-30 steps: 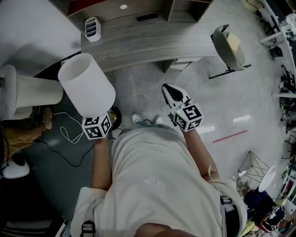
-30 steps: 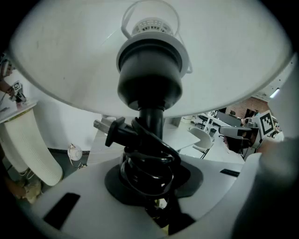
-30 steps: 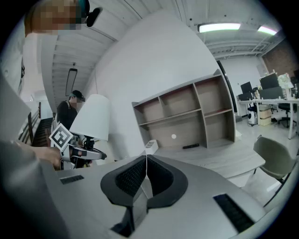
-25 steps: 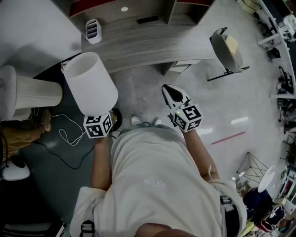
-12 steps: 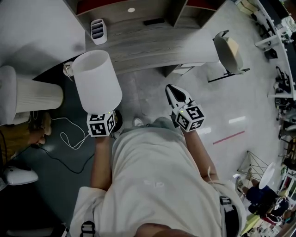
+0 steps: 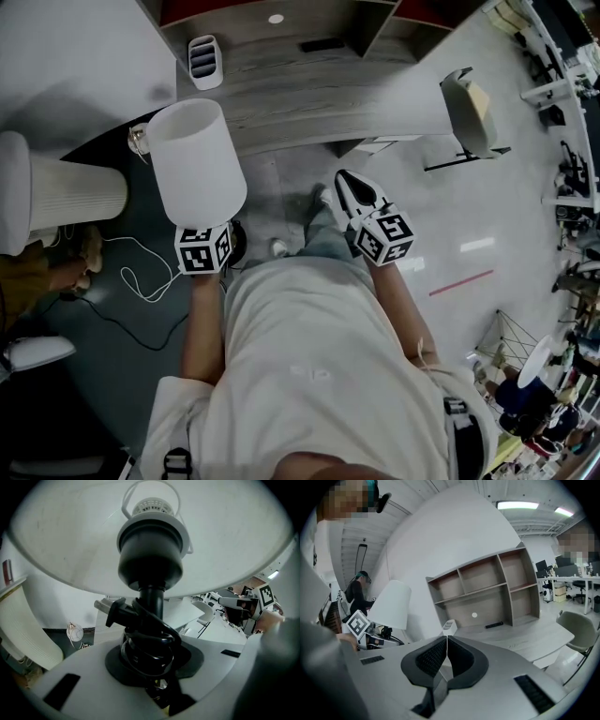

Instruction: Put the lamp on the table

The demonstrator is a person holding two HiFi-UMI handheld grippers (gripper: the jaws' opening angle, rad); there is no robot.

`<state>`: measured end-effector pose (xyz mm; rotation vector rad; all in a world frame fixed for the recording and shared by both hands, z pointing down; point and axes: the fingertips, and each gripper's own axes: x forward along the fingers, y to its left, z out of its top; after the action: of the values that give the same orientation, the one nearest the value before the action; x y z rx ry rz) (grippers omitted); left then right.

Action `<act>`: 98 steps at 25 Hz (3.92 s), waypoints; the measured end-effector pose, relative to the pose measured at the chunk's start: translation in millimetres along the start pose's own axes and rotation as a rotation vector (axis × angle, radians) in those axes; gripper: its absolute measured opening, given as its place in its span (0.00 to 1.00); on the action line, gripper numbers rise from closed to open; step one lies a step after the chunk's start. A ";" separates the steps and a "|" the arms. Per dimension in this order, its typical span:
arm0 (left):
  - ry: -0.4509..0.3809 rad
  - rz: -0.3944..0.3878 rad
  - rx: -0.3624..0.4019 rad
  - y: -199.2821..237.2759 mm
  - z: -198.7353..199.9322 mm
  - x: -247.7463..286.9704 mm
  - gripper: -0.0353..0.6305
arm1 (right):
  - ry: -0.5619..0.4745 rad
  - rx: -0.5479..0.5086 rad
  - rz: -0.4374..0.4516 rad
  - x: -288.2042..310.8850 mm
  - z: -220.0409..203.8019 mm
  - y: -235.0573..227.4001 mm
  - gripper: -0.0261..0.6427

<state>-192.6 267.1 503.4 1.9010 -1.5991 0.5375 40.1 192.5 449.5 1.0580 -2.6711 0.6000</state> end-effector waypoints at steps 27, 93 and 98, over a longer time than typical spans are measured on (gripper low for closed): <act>-0.004 0.066 -0.060 -57.0 138.4 176.0 0.21 | 0.020 0.024 0.133 109.6 100.4 -219.4 0.09; 0.117 -0.819 0.711 -128.3 178.8 429.4 0.21 | -0.001 0.206 -0.620 65.6 75.6 -283.5 0.09; 0.124 -0.828 0.714 -124.1 170.0 436.5 0.21 | 0.008 0.202 -0.626 62.6 73.9 -282.8 0.09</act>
<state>3.0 -156.0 635.9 2.7223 -0.4243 0.8799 187.4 -64.8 487.2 1.8239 -2.1115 0.7333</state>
